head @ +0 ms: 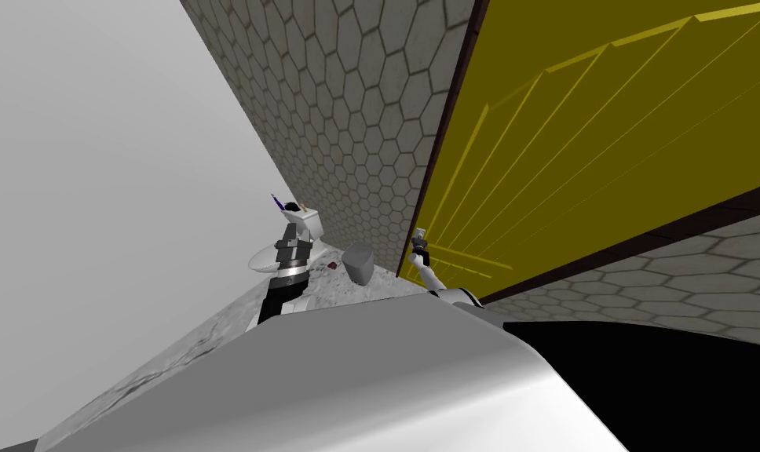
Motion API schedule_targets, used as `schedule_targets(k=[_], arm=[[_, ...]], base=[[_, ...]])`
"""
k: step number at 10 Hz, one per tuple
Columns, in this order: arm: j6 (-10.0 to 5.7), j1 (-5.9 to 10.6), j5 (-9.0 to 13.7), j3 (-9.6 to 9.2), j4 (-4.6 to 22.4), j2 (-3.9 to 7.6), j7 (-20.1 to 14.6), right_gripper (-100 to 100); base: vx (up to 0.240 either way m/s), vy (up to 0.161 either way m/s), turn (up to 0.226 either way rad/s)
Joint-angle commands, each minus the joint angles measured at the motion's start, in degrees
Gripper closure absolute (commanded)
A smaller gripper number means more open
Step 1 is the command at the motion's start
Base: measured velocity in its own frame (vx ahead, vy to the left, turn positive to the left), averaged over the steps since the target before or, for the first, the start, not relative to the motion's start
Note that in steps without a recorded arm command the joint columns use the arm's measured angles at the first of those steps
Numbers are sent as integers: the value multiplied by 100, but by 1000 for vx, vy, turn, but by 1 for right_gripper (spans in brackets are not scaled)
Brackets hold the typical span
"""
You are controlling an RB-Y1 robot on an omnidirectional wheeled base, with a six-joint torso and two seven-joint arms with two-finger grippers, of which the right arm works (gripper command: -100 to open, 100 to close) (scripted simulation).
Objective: Pull the door open
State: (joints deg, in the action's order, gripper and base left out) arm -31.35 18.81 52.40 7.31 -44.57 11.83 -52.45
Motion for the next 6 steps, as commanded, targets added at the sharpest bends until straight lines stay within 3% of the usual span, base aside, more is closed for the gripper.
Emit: schedule_targets(k=[1, 3, 4, 6], arm=[[25, 21, -2, -14, -2, -11, -1, 100], [25, 21, -2, -14, -2, -11, -1, 100], [14, 17, 9, 0, -23, -5, 7, -100], [22, 30, 15, 0, -39, -7, 12, -100]], base=[[0, 0, 0], [0, 0, 0], [-100, 50, -20], [-159, 110, -22]])
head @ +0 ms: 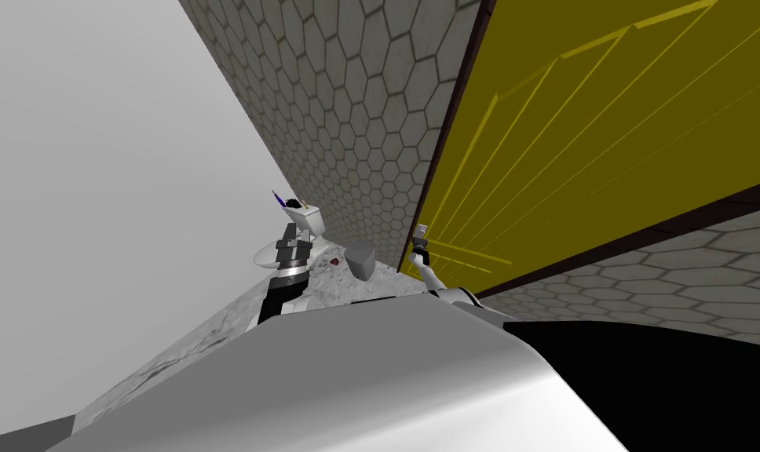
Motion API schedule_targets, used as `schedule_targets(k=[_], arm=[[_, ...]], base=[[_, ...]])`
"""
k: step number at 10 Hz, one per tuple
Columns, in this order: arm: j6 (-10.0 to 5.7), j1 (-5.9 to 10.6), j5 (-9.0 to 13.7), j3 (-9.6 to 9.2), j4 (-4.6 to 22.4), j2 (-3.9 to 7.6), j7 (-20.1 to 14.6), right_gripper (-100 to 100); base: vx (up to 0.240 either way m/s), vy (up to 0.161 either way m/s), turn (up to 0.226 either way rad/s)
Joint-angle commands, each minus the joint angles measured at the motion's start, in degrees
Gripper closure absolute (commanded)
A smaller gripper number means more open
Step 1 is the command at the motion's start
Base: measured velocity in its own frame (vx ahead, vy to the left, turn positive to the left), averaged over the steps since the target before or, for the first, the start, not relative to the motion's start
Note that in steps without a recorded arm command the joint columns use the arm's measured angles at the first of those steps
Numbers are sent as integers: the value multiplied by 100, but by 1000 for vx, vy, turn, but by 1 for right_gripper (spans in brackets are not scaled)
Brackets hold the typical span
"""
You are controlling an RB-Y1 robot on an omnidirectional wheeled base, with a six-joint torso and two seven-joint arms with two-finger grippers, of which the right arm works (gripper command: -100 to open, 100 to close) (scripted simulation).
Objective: Pull the door open
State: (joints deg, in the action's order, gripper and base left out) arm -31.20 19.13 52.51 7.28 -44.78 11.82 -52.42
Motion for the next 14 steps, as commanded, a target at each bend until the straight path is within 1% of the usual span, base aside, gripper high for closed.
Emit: schedule_targets(k=[1, 4, 5, 6, 7, 9, 11, 12, 13, 14], arm=[[15, 12, 10, 4, -36, -8, 15, -100], [36, 45, 26, 4, -79, -13, 29, -100], [31, 36, 23, 4, -75, -16, 29, -100], [13, -57, 78, 79, -23, 191, -119, -100], [13, -57, 78, 79, -23, 191, -119, -100], [-1, -123, 116, 133, 14, 339, -224, -100], [-31, -263, 199, 248, 94, 656, -450, -100], [-31, -263, 199, 248, 94, 656, -450, -100], [-37, -295, 218, 274, 111, 727, -501, -100], [-52, -366, 260, 332, 152, 888, -615, -100]], base=[[-159, 108, -36], [-188, 104, -42], [-87, 43, -12], [100, -21, 250], [135, -49, 147], [96, -41, 93], [145, -99, 263], [132, -85, 94], [81, -32, 64], [111, -36, 189]])
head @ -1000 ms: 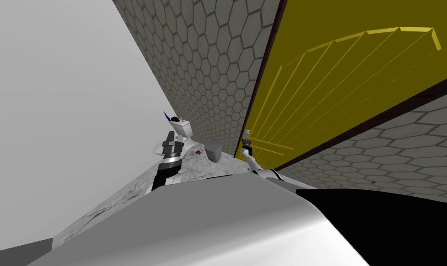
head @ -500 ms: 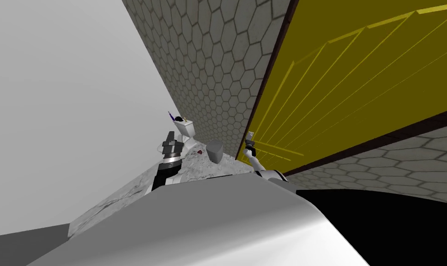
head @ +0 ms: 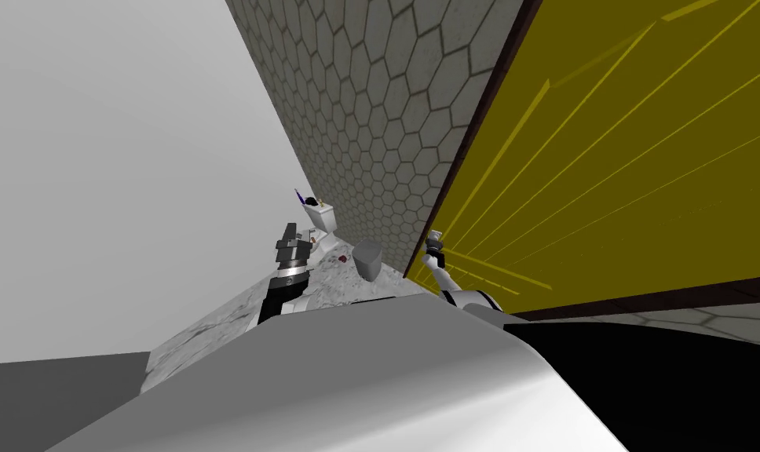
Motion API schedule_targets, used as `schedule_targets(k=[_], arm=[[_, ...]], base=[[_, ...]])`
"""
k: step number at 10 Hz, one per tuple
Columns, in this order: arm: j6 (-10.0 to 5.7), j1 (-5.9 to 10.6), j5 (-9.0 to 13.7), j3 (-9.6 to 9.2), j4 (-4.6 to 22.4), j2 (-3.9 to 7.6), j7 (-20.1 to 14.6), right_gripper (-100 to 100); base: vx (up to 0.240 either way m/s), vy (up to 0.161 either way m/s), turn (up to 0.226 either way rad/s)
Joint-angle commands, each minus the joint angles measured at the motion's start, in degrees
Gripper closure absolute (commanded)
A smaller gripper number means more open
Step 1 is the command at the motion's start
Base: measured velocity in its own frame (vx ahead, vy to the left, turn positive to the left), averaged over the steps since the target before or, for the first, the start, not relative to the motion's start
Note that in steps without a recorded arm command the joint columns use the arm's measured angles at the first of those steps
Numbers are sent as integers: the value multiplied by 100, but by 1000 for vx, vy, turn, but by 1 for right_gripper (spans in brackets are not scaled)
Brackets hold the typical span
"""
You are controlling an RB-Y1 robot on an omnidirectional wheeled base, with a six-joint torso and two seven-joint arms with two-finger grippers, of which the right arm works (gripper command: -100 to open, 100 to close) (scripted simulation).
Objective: Pull the door open
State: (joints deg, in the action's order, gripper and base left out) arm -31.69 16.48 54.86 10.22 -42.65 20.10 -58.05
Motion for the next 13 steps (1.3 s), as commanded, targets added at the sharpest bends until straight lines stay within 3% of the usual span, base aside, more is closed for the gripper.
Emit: schedule_targets(k=[1, 2, 7, 13], arm=[[0, 0, 0, 0, 0, 0, 0, -100], [0, 0, 0, 0, 0, 0, 0, 100], [0, 0, 0, 0, 0, 0, 0, 100], [179, 12, -178, -385, -216, -111, -144, 100]], base=[[58, -26, 43], [-11, 3, -45], [-10, 3, -1], [-213, -38, 71]])
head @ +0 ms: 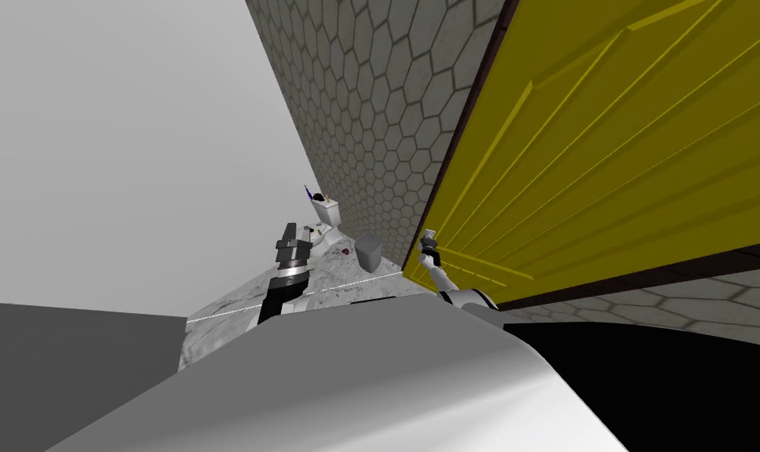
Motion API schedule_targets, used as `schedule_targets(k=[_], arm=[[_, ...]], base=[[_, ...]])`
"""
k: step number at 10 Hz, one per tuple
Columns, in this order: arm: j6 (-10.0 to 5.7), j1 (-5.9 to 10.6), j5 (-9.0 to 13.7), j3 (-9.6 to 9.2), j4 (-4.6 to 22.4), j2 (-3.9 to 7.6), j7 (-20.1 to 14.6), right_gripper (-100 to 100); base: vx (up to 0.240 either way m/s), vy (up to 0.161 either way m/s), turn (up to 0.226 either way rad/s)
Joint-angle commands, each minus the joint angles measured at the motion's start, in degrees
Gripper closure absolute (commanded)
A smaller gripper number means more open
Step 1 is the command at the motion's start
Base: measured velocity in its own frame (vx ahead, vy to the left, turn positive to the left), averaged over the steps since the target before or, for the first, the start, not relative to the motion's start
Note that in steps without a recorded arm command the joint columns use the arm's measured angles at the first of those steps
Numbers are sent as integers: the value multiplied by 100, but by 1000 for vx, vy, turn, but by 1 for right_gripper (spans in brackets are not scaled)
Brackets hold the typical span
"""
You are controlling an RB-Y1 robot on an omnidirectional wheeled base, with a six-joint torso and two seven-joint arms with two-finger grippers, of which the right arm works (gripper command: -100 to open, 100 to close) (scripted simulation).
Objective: Pull the door open
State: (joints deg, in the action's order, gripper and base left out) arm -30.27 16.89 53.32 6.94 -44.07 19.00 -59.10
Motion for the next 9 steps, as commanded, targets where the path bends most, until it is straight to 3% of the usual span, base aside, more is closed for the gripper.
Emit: schedule_targets(k=[1, 3, 4, 9], arm=[[74, -26, -64, -143, -124, -26, -72, 100], [124, -20, -115, -256, -189, -60, -115, 100], [126, -32, -95, -210, -179, -51, -70, 100], [229, -138, -208, -608, -380, 27, -370, 100]], base=[[-290, -25, 118], [-281, -12, 70], [-104, -5, 28], [-245, -29, 111]])
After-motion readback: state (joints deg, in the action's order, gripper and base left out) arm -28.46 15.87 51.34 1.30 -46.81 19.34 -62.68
